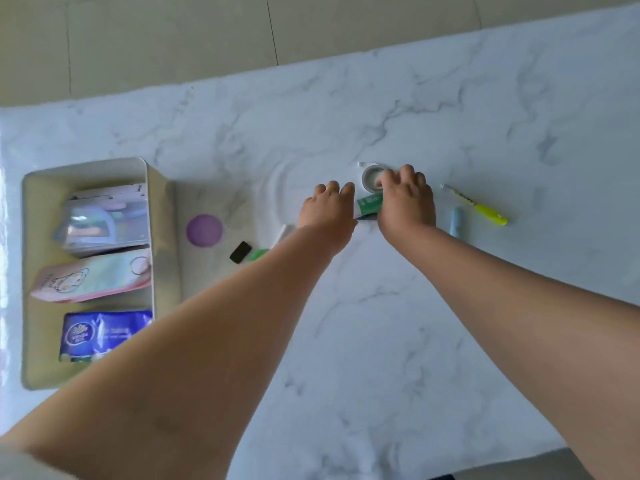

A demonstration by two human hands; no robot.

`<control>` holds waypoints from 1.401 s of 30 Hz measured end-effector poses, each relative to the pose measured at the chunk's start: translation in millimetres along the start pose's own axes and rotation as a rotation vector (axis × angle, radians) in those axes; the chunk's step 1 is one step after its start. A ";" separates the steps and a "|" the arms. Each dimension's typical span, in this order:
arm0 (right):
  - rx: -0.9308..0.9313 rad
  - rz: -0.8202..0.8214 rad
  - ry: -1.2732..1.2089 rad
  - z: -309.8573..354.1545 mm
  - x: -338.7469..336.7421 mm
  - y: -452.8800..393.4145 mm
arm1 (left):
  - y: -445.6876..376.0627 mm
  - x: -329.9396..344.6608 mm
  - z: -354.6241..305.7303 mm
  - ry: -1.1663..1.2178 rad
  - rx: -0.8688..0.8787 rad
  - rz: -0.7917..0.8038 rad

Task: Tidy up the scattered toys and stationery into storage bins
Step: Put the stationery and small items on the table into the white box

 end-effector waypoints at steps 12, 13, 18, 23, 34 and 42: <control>-0.184 0.074 0.003 21.8 4.7 -4.1 | -1.1 -12.7 6.4 -0.135 -0.028 -0.084; -0.219 0.065 -0.014 37.9 -1.3 -3.2 | 2.7 -24.5 18.9 -0.151 -0.035 -0.094; -0.332 0.019 -0.063 104.3 -21.2 8.6 | 25.7 -61.8 71.1 -0.243 -0.099 -0.134; -0.430 -0.031 -0.124 221.3 -35.7 33.8 | 75.7 -109.1 171.9 -0.314 -0.246 -0.214; -0.637 -0.018 -0.088 390.0 -13.7 83.6 | 156.3 -120.7 328.7 -0.347 -0.413 -0.225; -0.609 0.018 -0.053 406.9 24.9 94.1 | 168.6 -95.3 359.6 -0.249 -0.406 -0.237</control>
Point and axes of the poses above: each hand's wrist, its own y-axis away from the middle knuckle, its own x-axis out of the palm, z = x × y, the point moved 9 cm from there along -y, towards the middle knuckle, and after that the axes turned 9 degrees about -z, right-handed, at the moved point
